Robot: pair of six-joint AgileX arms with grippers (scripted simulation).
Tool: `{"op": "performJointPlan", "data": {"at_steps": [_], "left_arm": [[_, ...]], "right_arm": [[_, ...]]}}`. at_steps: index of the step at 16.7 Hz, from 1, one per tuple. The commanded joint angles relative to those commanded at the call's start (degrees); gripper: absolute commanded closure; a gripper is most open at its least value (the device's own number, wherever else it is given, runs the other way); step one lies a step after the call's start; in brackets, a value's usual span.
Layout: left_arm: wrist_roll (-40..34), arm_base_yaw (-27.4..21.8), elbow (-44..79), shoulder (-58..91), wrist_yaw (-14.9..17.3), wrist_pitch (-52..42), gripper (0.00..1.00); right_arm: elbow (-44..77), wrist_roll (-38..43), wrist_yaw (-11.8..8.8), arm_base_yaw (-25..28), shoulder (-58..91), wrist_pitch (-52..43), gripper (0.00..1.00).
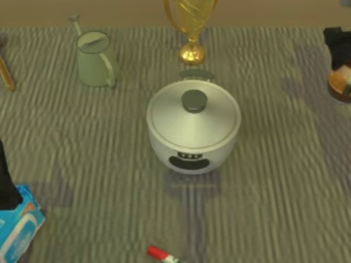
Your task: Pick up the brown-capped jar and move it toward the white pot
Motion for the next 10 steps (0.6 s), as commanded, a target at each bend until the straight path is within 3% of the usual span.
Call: {"op": "performJointPlan", "data": {"at_steps": [7, 10], "left_arm": [[0.0, 0.0, 0.0, 0.0, 0.0, 0.0, 0.00], [0.0, 0.0, 0.0, 0.0, 0.0, 0.0, 0.00]], "right_arm": [[-2.5, 0.3, 0.0, -0.1, -2.4, 0.1, 1.00], [-5.5, 4.2, 0.7, 2.9, -3.1, 2.4, 1.00]]}}
